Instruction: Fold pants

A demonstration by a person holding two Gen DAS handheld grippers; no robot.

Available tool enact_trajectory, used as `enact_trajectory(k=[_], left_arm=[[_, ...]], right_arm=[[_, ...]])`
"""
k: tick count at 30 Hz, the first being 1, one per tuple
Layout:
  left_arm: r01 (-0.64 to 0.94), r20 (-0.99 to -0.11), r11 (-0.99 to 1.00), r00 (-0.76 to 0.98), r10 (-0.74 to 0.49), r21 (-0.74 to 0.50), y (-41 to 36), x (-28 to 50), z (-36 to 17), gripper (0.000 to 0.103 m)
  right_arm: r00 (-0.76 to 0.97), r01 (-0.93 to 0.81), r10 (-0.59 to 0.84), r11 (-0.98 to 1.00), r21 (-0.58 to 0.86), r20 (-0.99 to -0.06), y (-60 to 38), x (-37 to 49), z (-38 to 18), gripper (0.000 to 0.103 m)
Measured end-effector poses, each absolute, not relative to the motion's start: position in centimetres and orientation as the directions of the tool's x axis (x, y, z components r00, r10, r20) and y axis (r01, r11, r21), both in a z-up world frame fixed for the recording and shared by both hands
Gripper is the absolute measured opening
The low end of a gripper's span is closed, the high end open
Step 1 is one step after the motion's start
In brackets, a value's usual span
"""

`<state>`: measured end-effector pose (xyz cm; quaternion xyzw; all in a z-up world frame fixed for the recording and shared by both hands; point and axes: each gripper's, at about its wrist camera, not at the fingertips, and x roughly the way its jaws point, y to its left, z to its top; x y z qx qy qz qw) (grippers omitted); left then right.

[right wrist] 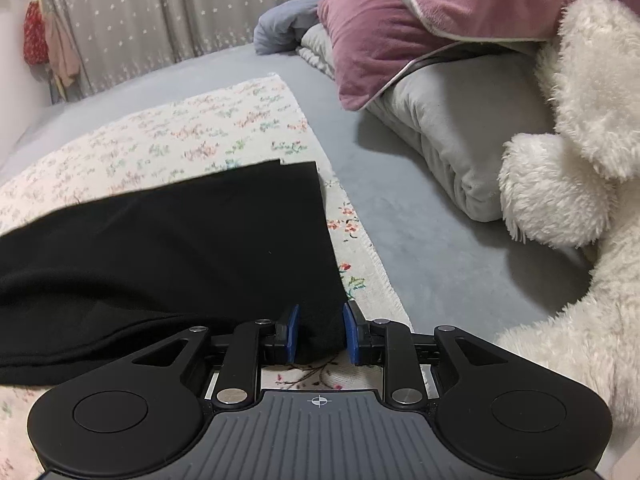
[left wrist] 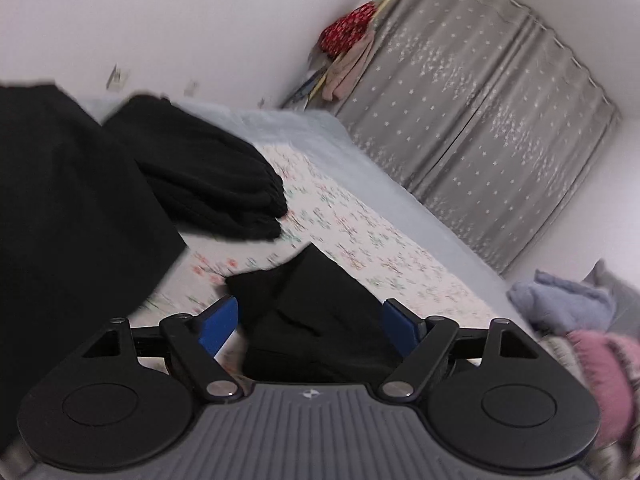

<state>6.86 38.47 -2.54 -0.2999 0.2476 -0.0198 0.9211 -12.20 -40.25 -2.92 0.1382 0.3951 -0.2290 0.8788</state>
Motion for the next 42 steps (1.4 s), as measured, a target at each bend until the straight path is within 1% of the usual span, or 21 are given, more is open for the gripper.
enact_trajectory(k=[4,7,9,10,11,13,14,15,17,19,21,23,26,29,32,34,35,37,40,41,42], left_arm=[[-0.27,-0.634,0.77,0.743,-0.215,-0.578,37.3,9.0,-4.0,0.086],[-0.288,-0.628,0.748,0.749,-0.213,-0.598,36.6,9.2,-4.5,0.086],[-0.303,-0.633,0.762,0.754,-0.177,-0.573,36.0,9.6,-4.5,0.086],[-0.312,-0.641,0.768,0.75,-0.163,-0.56,35.7,10.0,-4.6,0.085],[-0.319,-0.648,0.77,0.746,-0.156,-0.552,35.5,10.4,-4.7,0.079],[-0.346,-0.667,0.775,0.735,-0.126,-0.528,35.5,11.0,-5.1,0.061],[-0.365,-0.681,0.779,0.725,-0.106,-0.51,35.5,11.5,-5.4,0.044],[-0.374,-0.686,0.777,0.721,-0.099,-0.506,35.7,11.8,-5.6,0.035],[-0.385,-0.682,0.767,0.726,-0.092,-0.514,36.1,11.6,-5.6,0.029],[-0.382,-0.679,0.785,0.732,-0.065,-0.487,35.9,11.4,-4.9,0.025],[-0.374,-0.678,0.816,0.734,-0.03,-0.441,35.5,11.7,-3.9,0.021],[-0.352,-0.666,0.843,0.746,-0.011,-0.408,35.3,12.8,-2.5,0.02],[-0.327,-0.649,0.861,0.761,-0.005,-0.39,35.2,15.4,0.3,0.019],[-0.282,-0.609,0.871,0.793,-0.024,-0.403,34.8,17.7,3.7,0.019],[-0.201,-0.487,0.855,0.871,-0.067,-0.478,35.3,17.2,6.4,0.019],[-0.143,-0.393,0.844,0.915,-0.085,-0.517,36.3,15.3,6.0,0.019],[-0.127,-0.376,0.85,0.922,-0.089,-0.511,36.7,14.4,5.0,0.019],[-0.123,-0.414,0.869,0.905,-0.1,-0.48,37.8,13.4,1.1,0.019],[-0.186,-0.602,0.905,0.793,-0.091,-0.381,38.3,13.1,-6.1,0.02],[-0.19,-0.618,0.913,0.782,-0.081,-0.36,38.2,12.7,-7.5,0.02],[-0.177,-0.591,0.915,0.803,-0.08,-0.364,38.1,11.9,-7.9,0.021]], right_arm=[[0.604,0.56,-0.282,0.815,0.146,-0.745,-39.9,-12.7,-2.3,0.025],[0.629,0.559,-0.242,0.801,0.213,-0.739,-39.1,-13.2,-1.8,0.03],[0.646,0.555,-0.186,0.78,0.288,-0.74,-39.1,-13.5,-1.8,0.045],[0.654,0.56,-0.166,0.763,0.324,-0.739,-39.4,-13.6,-1.8,0.047],[0.659,0.578,-0.158,0.733,0.359,-0.735,-39.8,-13.9,-1.9,0.047],[0.677,0.62,-0.152,0.644,0.448,-0.72,-41.0,-14.7,-2.1,0.048],[0.688,0.627,-0.141,0.61,0.485,-0.712,-41.5,-15.0,-2.3,0.048],[0.685,0.64,-0.142,0.588,0.496,-0.715,-41.9,-15.1,-2.6,0.048],[0.643,0.666,-0.165,0.602,0.44,-0.748,-42.1,-14.5,-3.3,0.049],[0.599,0.673,-0.175,0.638,0.373,-0.782,-42.1,-13.5,-4.3,0.044],[0.556,0.678,-0.214,0.675,0.29,-0.803,-42.2,-12.5,-4.9,0.013],[0.54,0.658,-0.23,0.715,0.236,-0.81,-42.0,-11.4,-4.9,0.006],[0.497,0.63,-0.274,0.767,0.125,-0.823,-42.1,-8.4,-4.1,0.003],[0.507,0.594,-0.284,0.799,0.091,-0.814,-42.5,-4.6,-1.8,0.002],[0.583,0.57,-0.328,0.817,0.086,-0.743,-41.7,-2.8,2.3,0.001],[0.665,0.555,-0.341,0.821,0.134,-0.665,-41.1,-3.6,4.8,0.001],[0.693,0.543,-0.345,0.827,0.143,-0.633,-40.7,-4.4,5.3,0.001],[0.689,0.532,-0.356,0.84,0.107,-0.631,-40.4,-5.9,4.1,0.001],[0.592,0.526,-0.294,0.847,0.083,-0.751,-41.6,-7.5,-1.7,0.001],[0.55,0.534,-0.255,0.839,0.1,-0.795,-42.3,-7.9,-4.0,0.001],[0.523,0.538,-0.237,0.837,0.101,-0.818,-42.7,-8.3,-5.9,0.002]])
